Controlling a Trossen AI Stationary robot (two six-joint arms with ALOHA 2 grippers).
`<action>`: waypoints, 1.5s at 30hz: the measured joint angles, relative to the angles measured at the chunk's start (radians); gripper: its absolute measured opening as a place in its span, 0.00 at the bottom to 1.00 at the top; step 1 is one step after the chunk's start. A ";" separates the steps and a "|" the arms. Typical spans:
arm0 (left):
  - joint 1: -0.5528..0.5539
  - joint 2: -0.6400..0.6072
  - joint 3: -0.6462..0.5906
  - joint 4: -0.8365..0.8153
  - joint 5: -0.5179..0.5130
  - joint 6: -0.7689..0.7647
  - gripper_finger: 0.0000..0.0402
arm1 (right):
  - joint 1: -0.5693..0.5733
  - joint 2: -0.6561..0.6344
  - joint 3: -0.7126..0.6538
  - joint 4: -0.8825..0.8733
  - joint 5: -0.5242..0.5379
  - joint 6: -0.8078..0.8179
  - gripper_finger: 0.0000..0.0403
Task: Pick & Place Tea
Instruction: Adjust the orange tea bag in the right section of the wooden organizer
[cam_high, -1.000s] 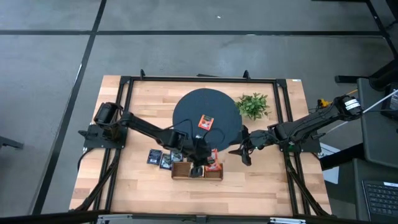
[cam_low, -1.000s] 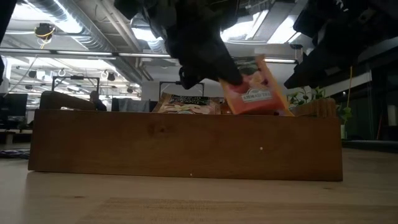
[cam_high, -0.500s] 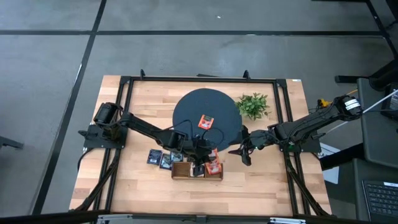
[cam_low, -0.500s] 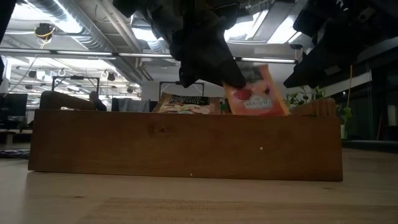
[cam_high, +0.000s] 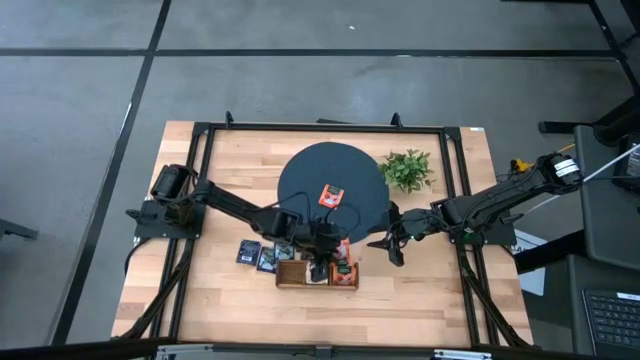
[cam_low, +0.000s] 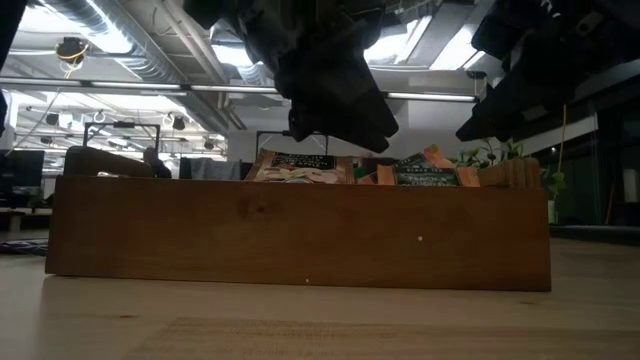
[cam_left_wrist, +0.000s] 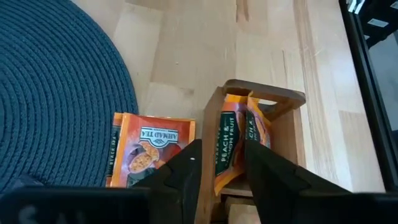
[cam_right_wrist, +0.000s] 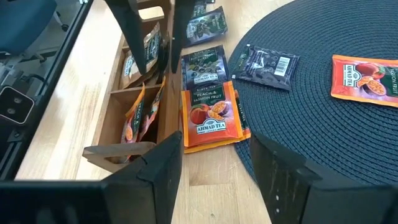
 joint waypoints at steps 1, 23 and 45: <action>0.000 0.000 0.000 0.000 0.005 0.000 0.30 | 0.000 0.000 0.000 0.000 0.000 0.000 0.47; 0.041 0.027 0.000 0.004 0.134 0.097 0.29 | 0.000 0.000 0.000 0.007 0.001 -0.004 0.47; 0.046 0.060 0.000 0.038 0.183 0.115 0.19 | 0.000 0.001 0.000 0.025 0.016 0.002 0.47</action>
